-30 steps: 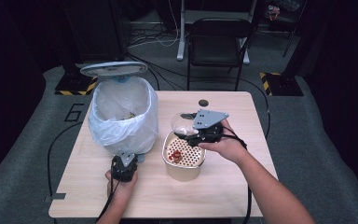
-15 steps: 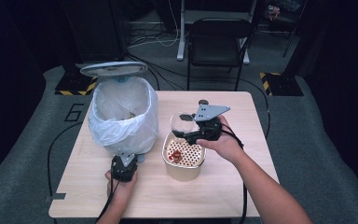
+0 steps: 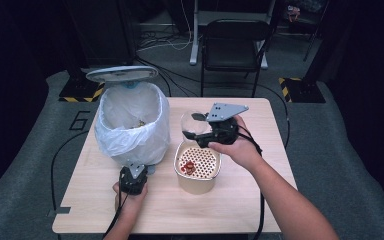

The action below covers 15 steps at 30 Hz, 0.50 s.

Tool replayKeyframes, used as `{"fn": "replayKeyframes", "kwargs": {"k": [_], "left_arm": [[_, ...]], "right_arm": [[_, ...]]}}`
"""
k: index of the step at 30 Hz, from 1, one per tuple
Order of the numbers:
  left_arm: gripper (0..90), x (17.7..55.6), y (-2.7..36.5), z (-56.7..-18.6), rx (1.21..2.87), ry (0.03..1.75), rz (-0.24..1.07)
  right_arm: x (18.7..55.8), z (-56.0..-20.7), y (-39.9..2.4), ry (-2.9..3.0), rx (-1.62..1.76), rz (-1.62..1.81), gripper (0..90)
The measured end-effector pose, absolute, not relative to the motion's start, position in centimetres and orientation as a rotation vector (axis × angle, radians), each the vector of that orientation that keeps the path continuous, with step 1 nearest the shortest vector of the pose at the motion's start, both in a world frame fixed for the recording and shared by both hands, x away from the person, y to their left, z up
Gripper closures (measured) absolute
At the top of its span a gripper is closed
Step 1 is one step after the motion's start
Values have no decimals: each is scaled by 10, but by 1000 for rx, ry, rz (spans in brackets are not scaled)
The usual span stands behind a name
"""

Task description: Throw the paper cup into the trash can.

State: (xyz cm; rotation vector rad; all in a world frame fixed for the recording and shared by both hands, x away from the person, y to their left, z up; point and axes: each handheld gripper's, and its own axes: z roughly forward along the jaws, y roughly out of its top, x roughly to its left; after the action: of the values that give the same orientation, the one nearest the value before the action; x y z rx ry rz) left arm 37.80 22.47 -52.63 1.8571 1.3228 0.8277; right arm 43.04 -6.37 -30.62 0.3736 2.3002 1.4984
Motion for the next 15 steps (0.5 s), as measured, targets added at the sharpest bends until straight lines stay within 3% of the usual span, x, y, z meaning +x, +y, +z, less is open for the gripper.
{"fn": "replayKeyframes", "kwargs": {"k": [15], "left_arm": [[851,378,226,-525,1870,1313,852]], "right_arm": [[437,-263,-30,2309,438,1519,365]]}}
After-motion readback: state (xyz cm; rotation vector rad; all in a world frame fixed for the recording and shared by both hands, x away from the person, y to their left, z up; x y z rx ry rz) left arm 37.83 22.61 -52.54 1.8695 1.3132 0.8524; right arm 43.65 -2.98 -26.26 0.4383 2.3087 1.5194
